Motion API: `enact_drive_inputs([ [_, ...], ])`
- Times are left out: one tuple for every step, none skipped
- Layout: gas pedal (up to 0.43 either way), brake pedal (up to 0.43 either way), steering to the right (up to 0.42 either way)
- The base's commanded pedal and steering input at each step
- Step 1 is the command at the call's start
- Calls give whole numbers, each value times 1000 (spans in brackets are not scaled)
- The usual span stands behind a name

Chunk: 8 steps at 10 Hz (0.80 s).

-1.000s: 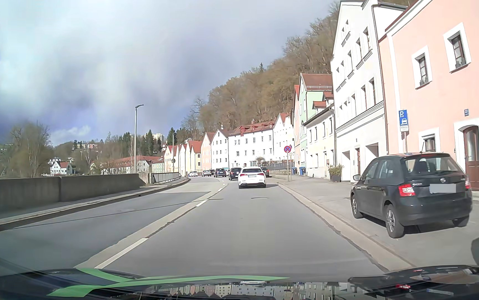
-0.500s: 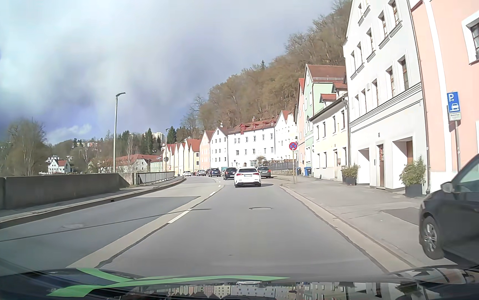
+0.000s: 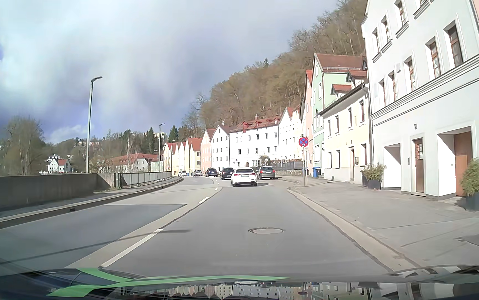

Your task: Follow the waypoints while adhering to traffic rules and regulations

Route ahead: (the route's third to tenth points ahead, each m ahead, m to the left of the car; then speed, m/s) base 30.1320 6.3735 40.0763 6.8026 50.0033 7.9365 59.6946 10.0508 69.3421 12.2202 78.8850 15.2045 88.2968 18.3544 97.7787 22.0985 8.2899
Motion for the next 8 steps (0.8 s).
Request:
enact_drive_inputs([
  [150,0,-16],
  [150,0,-15],
  [150,0,-15],
  [150,0,-15],
  [150,0,-15],
  [150,0,-15],
  [150,0,-13],
  [150,0,-12],
])
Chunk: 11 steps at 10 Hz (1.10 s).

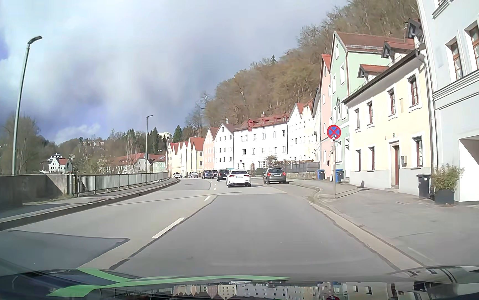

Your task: Follow the waypoints while adhering to traffic rules and regulations

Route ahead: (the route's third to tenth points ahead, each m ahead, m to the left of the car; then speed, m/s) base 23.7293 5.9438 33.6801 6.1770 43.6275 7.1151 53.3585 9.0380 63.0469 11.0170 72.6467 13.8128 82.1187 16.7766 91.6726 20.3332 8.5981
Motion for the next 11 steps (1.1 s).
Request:
enact_drive_inputs([
  [150,0,-15],
  [150,0,-21],
  [150,0,-22],
  [150,0,-22],
  [150,0,-23],
  [150,0,-23],
  [150,0,-23],
  [150,0,-23],
  [150,0,-23],
  [150,0,-21],
  [150,0,-19],
])
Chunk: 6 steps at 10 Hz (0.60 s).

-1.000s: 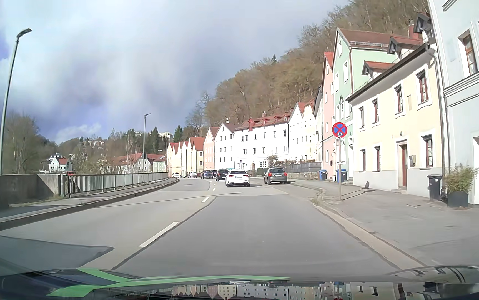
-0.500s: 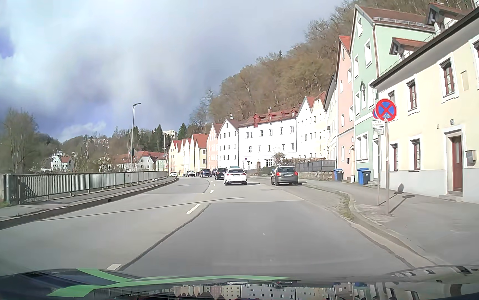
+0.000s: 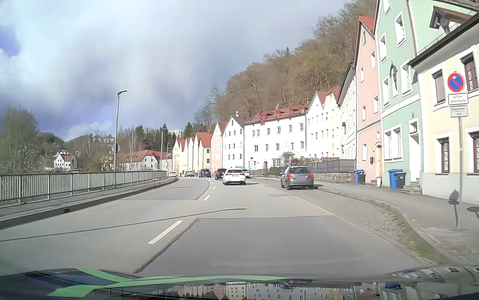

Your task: Follow the waypoints while adhering to traffic rules and regulations

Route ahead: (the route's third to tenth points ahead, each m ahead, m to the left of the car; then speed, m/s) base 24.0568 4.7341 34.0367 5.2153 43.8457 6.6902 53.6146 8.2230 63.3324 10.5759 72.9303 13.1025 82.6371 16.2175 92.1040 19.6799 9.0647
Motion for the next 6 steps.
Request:
enact_drive_inputs([
  [150,0,-18],
  [150,0,-18],
  [150,0,-18],
  [150,0,-18],
  [150,0,-19],
  [150,0,-20],
])
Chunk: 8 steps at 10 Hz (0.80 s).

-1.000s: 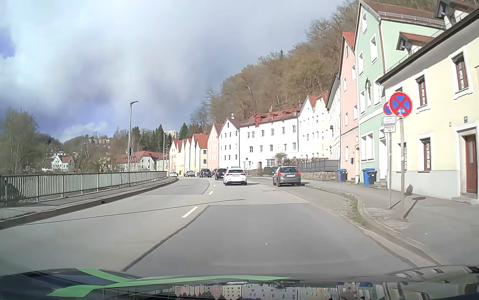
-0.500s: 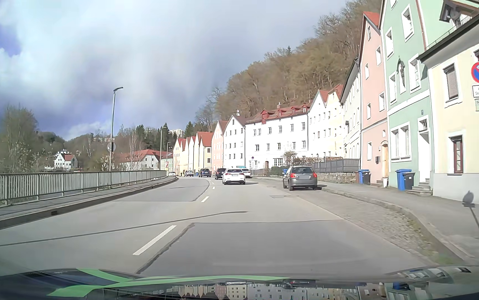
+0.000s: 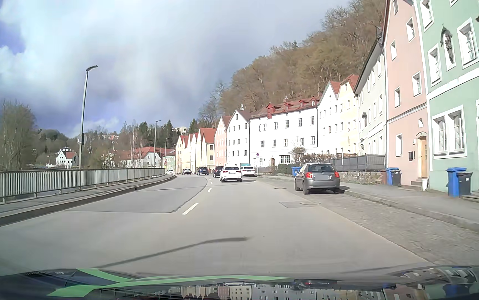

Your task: Follow the waypoints while adhering to traffic rules and regulations

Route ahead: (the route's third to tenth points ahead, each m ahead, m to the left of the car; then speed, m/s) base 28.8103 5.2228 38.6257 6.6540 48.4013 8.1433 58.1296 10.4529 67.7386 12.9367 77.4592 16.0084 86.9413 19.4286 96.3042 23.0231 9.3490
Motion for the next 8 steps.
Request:
enact_drive_inputs([
  [150,0,-21],
  [150,0,-22],
  [150,0,-29],
  [150,0,-31],
  [150,0,-29],
  [150,0,-24],
  [150,0,-23],
  [150,0,-26],
])
